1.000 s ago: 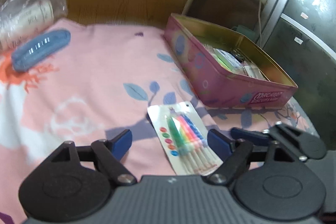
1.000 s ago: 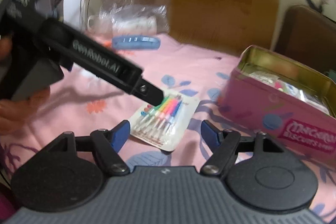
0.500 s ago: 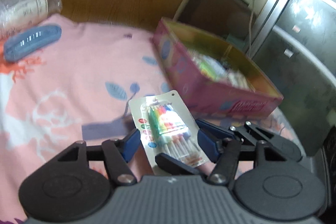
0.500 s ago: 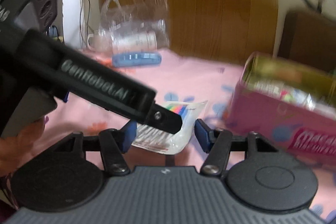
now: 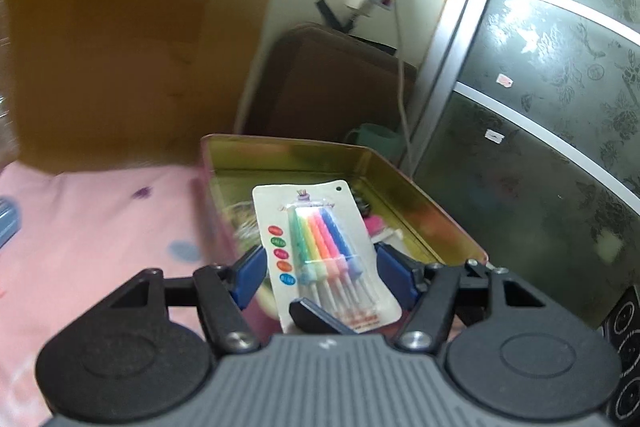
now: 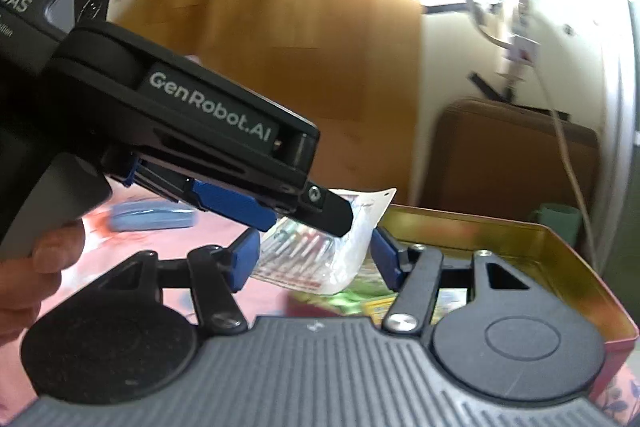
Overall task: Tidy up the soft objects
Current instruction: 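Lower the pen pack into the pink tin and open the left gripper, then move the right tool to the blue glasses case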
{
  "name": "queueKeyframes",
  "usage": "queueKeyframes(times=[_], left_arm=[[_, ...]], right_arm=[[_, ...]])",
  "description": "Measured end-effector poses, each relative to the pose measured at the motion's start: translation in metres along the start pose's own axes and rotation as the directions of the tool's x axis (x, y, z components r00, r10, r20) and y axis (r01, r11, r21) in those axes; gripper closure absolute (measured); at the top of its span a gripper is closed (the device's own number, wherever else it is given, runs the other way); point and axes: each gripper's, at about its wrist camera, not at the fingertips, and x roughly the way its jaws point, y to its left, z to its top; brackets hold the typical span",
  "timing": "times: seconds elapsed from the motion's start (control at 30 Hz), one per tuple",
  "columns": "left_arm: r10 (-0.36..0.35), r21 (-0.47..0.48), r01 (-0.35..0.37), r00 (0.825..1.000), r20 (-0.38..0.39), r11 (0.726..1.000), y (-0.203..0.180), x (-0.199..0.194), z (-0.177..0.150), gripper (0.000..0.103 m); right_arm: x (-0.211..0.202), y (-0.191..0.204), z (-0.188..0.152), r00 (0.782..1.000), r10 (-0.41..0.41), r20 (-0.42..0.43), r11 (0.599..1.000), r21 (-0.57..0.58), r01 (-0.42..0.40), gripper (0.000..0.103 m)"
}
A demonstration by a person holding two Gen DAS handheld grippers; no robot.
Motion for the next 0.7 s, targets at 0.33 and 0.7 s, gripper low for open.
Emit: queueKeyframes(times=[0.33, 0.7], left_arm=[[0.102, 0.017, -0.101, 0.989, -0.102, 0.995, -0.007, 0.119, 0.017, 0.025], [0.153, 0.077, -0.151, 0.988, -0.017, 0.985, -0.021, 0.100, 0.009, 0.025]], right_arm=[[0.057, -0.082, -0.024, 0.987, -0.137, -0.084, 0.973, 0.176, 0.150, 0.036], [0.047, -0.083, -0.023, 0.989, -0.140, -0.041, 0.976, 0.163, 0.145, 0.036]])
